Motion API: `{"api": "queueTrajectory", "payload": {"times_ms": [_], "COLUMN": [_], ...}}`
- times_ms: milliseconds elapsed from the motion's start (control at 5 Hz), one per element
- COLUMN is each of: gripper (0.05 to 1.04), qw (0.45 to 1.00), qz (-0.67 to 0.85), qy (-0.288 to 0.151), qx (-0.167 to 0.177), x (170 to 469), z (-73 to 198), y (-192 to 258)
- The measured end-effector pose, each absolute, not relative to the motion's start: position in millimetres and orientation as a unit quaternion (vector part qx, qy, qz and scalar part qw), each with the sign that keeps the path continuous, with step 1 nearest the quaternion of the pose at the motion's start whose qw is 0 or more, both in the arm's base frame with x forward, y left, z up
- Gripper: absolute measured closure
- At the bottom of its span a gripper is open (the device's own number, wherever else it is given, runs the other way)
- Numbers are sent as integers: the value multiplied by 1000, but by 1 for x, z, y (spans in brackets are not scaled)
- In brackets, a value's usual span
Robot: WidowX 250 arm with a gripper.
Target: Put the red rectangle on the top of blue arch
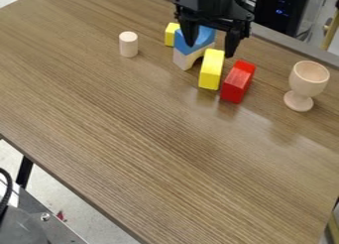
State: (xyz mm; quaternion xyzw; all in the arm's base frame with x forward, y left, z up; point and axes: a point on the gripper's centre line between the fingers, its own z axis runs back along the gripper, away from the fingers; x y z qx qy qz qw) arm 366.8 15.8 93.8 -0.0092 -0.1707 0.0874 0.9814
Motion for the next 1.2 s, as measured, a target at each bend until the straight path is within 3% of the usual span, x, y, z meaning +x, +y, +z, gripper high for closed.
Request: {"api": "queueTrajectory", "payload": {"times_ms": [200, 800, 1200], "gripper": [84, 84, 84], "qw": [984, 969, 969], "qz": [87, 48, 35], "qy": [-155, -238, -241], "qx": [-10, -31, -34], "x": [364, 401, 403], "z": [83, 87, 82], "y": [15, -15, -28]}}
